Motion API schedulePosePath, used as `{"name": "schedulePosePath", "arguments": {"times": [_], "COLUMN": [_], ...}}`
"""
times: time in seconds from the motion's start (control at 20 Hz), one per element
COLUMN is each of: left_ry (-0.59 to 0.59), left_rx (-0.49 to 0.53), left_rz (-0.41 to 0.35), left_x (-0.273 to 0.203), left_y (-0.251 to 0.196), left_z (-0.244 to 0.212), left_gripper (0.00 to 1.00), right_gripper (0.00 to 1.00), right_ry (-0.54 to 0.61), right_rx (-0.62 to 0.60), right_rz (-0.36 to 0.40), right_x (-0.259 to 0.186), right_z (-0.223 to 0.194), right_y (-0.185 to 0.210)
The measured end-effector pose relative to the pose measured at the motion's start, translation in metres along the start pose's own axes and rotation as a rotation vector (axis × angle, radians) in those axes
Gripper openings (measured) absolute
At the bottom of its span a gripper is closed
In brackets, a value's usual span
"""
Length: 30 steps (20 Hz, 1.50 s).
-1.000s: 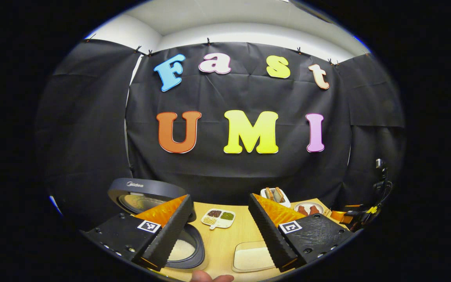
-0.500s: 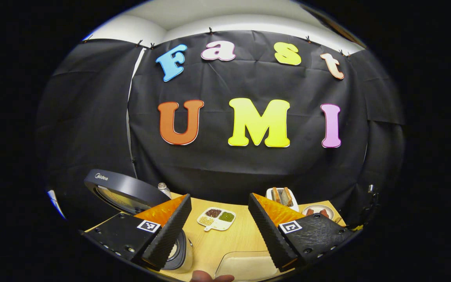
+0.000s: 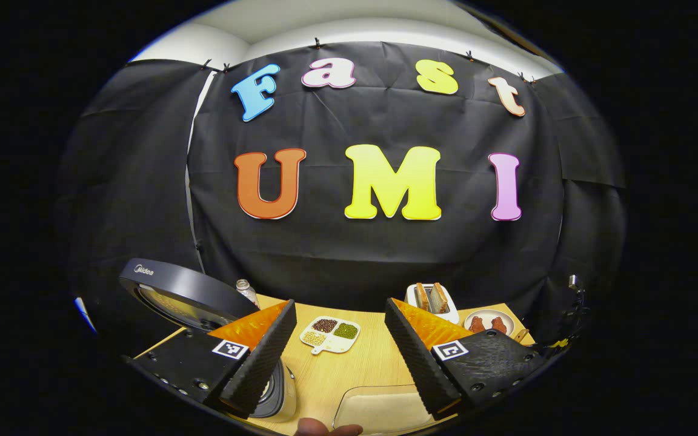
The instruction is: Close the left gripper, press the button to open the rice cooker; take a wooden spoon from the chopstick holder with the right hand, scoop a spoonful of rice and pour it into the rice cooker, then put the wooden spoon back into the chopstick holder.
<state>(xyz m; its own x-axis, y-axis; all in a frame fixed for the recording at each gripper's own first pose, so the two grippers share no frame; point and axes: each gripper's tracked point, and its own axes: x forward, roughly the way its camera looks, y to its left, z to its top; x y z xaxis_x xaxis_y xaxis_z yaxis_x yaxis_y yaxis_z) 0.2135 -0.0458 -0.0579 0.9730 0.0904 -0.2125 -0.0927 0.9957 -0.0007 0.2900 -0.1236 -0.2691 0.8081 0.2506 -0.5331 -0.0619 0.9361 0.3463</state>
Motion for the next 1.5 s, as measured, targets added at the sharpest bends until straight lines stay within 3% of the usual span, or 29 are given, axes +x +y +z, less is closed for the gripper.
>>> {"name": "schedulePosePath", "arguments": {"times": [0.2, 0.4, 0.55, 0.75, 0.9, 1.05, 1.25, 1.5], "left_ry": [-0.021, -0.015, -0.027, -0.004, -0.002, -0.015, -0.031, -0.022], "left_rx": [-0.013, -0.056, -0.058, -0.043, -0.032, -0.060, -0.047, -0.037], "left_rz": [0.001, 0.016, 0.014, -0.005, -0.032, -0.043, -0.067, -0.072], "left_x": [-0.029, -0.058, -0.079, -0.107, -0.123, -0.132, -0.141, -0.149], "left_y": [0.028, 0.059, 0.083, 0.113, 0.132, 0.145, 0.155, 0.174], "left_z": [0.006, 0.000, -0.003, -0.022, -0.030, -0.028, -0.025, -0.028], "left_gripper": [0.95, 0.95, 0.95, 0.95, 0.95, 0.95, 0.94, 0.95], "right_gripper": [0.13, 0.13, 0.13, 0.13, 0.13, 0.13, 0.13, 0.13], "right_ry": [-0.064, -0.159, -0.211, -0.250, -0.250, -0.224, -0.173, -0.168], "right_rx": [0.014, -0.057, -0.120, -0.173, -0.204, -0.207, -0.239, -0.387], "right_rz": [-0.064, -0.126, -0.143, -0.101, -0.082, -0.098, -0.199, -0.331], "right_x": [-0.026, -0.061, -0.088, -0.114, -0.114, -0.099, -0.065, -0.040], "right_z": [0.011, 0.036, 0.048, 0.044, 0.024, -0.011, -0.061, -0.095], "right_y": [0.009, 0.032, 0.066, 0.141, 0.188, 0.211, 0.205, 0.195]}}
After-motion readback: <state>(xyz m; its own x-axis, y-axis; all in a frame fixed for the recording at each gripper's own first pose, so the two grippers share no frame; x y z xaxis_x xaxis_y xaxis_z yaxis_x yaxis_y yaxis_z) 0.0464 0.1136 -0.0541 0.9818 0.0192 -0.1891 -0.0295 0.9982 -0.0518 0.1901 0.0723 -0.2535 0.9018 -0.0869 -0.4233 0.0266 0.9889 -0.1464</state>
